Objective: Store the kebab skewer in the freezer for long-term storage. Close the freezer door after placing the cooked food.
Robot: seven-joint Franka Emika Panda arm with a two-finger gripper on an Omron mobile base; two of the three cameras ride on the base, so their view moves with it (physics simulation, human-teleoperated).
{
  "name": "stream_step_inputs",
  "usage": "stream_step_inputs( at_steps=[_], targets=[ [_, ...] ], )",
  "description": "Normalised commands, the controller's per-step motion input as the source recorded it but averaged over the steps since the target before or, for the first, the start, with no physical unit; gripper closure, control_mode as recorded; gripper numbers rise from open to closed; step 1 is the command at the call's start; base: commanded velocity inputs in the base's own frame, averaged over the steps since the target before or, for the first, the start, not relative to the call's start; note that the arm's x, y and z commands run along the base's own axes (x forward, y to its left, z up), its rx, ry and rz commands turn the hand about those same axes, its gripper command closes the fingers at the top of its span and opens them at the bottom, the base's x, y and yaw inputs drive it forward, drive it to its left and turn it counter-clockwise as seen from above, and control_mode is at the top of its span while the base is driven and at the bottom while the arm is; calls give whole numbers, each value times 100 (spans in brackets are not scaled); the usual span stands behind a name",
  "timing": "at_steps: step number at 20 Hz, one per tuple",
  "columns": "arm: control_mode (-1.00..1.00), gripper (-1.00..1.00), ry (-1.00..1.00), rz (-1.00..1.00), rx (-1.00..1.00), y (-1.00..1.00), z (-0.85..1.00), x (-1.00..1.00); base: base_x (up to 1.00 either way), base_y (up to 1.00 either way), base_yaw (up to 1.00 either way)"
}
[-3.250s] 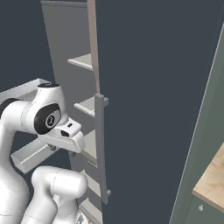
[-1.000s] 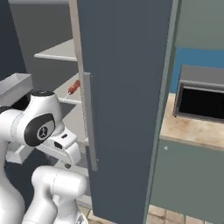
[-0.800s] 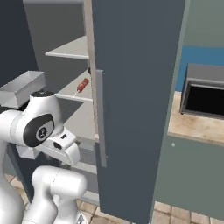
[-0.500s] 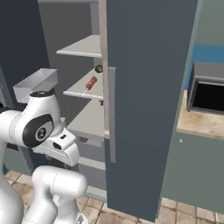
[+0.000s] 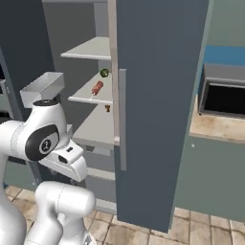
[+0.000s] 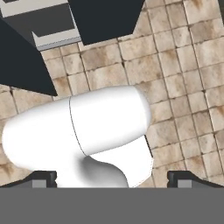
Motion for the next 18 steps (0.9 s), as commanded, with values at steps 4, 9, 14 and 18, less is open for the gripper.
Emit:
stream_step_inputs(
  at_steps=[4, 9, 14, 18],
  targets=[
    [100, -100, 0, 0, 0, 0, 0, 0, -25, 44, -14],
    [100, -100, 0, 0, 0, 0, 0, 0, -32, 45, -19],
    [100, -100, 0, 0, 0, 0, 0, 0, -41, 43, -21],
    [100, -100, 0, 0, 0, 0, 0, 0, -40, 41, -19]
  ],
)
